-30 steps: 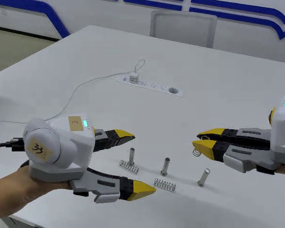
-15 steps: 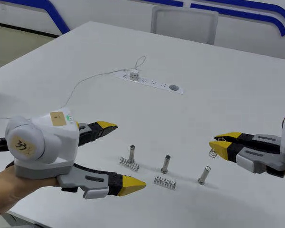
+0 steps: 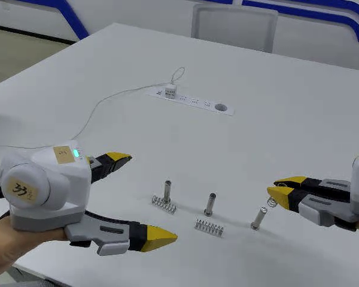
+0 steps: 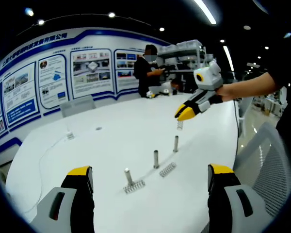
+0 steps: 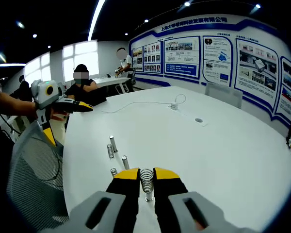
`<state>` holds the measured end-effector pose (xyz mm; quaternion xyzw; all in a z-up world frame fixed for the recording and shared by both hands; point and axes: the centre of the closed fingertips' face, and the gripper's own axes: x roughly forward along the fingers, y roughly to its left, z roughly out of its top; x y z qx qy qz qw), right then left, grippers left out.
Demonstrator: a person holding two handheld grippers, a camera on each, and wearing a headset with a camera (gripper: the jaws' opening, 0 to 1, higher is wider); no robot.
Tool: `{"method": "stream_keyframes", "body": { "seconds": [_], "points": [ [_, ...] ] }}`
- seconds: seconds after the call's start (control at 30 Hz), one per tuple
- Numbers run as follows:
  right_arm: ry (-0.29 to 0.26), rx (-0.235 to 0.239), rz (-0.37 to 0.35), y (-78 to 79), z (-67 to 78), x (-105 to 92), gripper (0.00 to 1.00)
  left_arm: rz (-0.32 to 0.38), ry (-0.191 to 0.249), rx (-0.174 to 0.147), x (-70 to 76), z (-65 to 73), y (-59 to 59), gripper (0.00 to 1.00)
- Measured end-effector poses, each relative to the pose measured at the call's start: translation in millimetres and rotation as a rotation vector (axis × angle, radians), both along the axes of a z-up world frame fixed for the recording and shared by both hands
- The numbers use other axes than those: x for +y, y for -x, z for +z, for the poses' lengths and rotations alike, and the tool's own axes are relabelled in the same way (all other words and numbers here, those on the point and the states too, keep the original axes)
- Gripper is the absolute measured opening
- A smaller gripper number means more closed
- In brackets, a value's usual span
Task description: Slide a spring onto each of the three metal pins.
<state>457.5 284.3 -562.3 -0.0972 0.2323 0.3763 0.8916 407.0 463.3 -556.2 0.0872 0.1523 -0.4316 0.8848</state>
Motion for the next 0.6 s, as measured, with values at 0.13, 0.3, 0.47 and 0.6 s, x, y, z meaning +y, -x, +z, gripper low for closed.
{"method": "stream_keyframes", "body": {
  "seconds": [0.13,0.3,0.47,0.6],
  "points": [
    [0.006,0.015,-0.006,-0.8,-7.8,-1.9,0.11,0.018,0.005,0.017,4.8,-6.8,1.3,1.00],
    [-0.037,0.031,-0.031,-4.0,-9.3,-2.7,0.11,0.054,0.025,0.035,13.8,-13.3,0.2,1.00],
    [-0.042,0.041,-0.038,-6.4,-13.4,-0.2,0.11,0.099,0.054,0.056,22.8,-19.3,-1.3,1.00],
    [-0.034,0.056,-0.038,-8.4,-21.3,1.2,0.11,0.115,0.060,0.070,26.2,-21.6,-1.3,1.00]
  ]
}}
